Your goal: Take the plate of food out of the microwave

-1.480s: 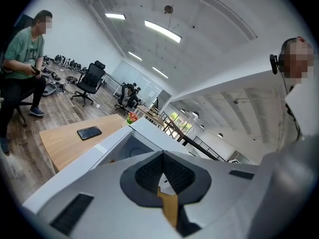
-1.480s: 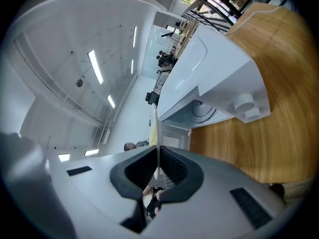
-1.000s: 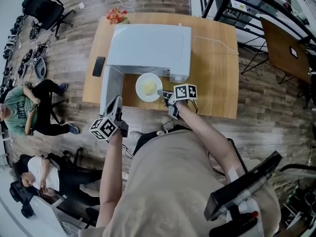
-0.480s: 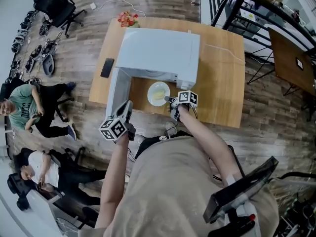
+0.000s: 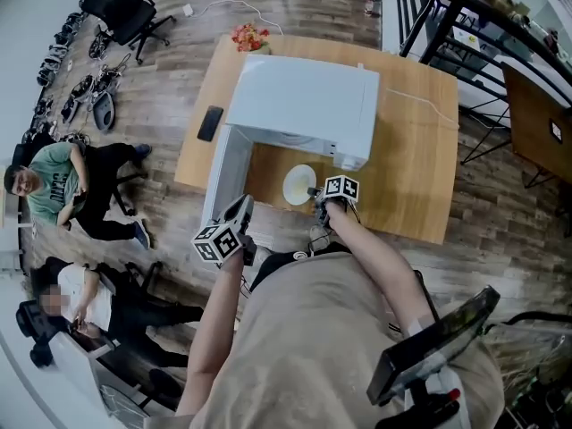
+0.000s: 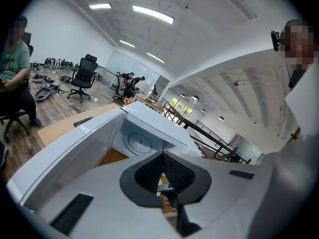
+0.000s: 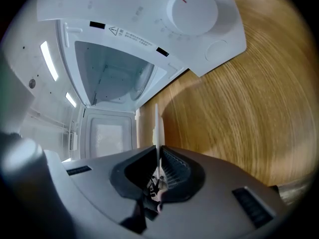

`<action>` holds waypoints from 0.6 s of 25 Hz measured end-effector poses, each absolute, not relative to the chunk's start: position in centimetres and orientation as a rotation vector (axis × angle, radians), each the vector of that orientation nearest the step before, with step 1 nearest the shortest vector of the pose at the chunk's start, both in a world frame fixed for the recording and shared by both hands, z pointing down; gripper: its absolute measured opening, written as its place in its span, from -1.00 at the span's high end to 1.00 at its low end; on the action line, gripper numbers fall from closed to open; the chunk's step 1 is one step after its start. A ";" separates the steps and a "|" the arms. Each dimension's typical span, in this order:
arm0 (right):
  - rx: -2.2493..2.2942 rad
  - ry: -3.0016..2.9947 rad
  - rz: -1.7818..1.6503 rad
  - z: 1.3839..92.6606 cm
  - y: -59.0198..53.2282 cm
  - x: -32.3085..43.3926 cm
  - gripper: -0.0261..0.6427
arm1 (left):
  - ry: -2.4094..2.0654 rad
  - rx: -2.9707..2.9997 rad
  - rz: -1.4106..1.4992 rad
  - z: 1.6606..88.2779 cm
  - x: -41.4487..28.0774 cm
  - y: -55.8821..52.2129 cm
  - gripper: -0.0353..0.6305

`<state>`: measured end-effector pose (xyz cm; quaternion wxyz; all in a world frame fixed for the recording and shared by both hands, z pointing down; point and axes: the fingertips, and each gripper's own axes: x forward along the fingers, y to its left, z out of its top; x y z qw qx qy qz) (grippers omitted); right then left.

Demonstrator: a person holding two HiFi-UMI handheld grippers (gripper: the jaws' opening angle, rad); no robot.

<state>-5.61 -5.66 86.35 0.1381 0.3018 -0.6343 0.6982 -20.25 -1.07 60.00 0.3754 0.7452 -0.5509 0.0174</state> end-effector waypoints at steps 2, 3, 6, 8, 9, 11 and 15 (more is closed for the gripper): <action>0.877 -1.836 2.003 87.0 -5.7 -5.8 0.86 | -1.415 1.900 0.048 60.0 -20.3 -0.8 0.88; 0.879 -1.839 1.998 87.3 -5.7 -5.9 0.86 | -1.419 1.896 0.050 60.0 -20.3 -0.6 0.88; 0.891 -1.850 1.963 87.9 -5.9 -6.3 0.86 | -1.428 1.887 0.051 59.9 -20.5 -0.1 0.88; 0.898 -1.863 1.925 88.1 -6.0 -6.5 0.86 | -1.432 1.883 0.055 60.1 -20.5 0.2 0.88; 0.903 -1.867 1.900 88.3 -6.1 -6.6 0.86 | -1.433 1.881 0.059 60.1 -20.4 0.4 0.88; 0.910 -1.863 1.831 88.7 -6.0 -6.6 0.86 | -1.436 1.877 0.062 60.2 -20.4 0.8 0.88; 0.869 -1.854 1.666 89.5 -5.3 -7.1 0.64 | -1.442 1.864 0.054 60.1 -20.5 1.6 0.88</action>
